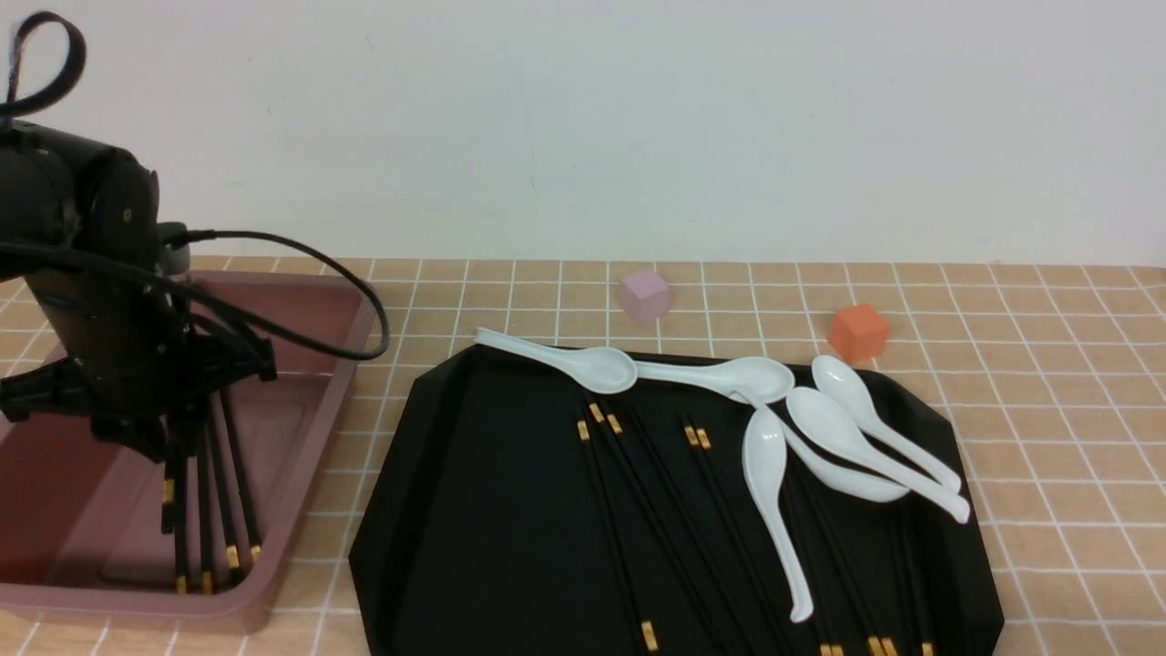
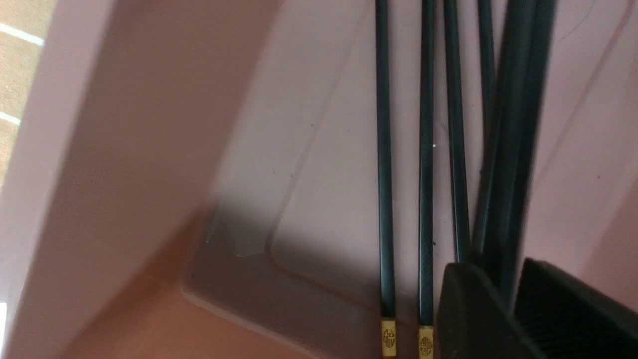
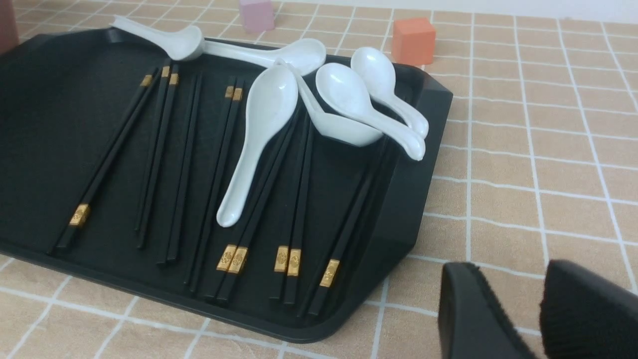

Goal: On brown tablecloth take chopsticks from black tray and put them in box.
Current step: 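Place the chopsticks into the pink bin with the left gripper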

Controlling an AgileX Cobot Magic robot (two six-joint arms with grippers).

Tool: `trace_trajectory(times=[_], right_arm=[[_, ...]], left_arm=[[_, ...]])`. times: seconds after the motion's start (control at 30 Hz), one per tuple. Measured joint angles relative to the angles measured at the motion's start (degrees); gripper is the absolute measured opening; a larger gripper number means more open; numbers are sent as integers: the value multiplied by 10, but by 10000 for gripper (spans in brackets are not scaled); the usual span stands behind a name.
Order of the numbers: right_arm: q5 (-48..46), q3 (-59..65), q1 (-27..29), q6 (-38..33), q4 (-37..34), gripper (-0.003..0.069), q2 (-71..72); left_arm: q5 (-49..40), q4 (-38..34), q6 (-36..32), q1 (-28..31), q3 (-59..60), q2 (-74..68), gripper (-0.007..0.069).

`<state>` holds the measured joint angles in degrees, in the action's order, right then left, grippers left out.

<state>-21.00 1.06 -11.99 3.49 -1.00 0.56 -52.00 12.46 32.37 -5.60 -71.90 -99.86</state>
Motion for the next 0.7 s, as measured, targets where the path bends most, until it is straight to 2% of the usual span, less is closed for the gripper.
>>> trace_trajectory(times=[0.03, 0.07, 0.17, 0.27, 0.4, 0.53, 0.57, 0.7], right_arm=[[0, 0, 0, 0, 0, 240, 0], [0, 0, 0, 0, 0, 240, 0], [0, 0, 0, 0, 0, 240, 0], [0, 0, 0, 0, 0, 240, 0], [0, 0, 0, 0, 0, 240, 0], [0, 0, 0, 0, 0, 240, 0], [0, 0, 0, 0, 0, 240, 0], [0, 0, 0, 0, 0, 240, 0]], left_arm=[[0, 0, 0, 0, 0, 0, 194], [-4, 0, -3, 0, -1, 0, 239], [-13, -2, -7, 0, -4, 3, 305], [-34, -5, -31, 0, -4, 25, 314], [-71, -5, -56, 0, -4, 73, 231], [-115, -19, -63, 0, -2, 167, 12], [-117, -27, -67, 0, 1, 191, -12], [-121, -74, -95, 0, 38, 282, -13]])
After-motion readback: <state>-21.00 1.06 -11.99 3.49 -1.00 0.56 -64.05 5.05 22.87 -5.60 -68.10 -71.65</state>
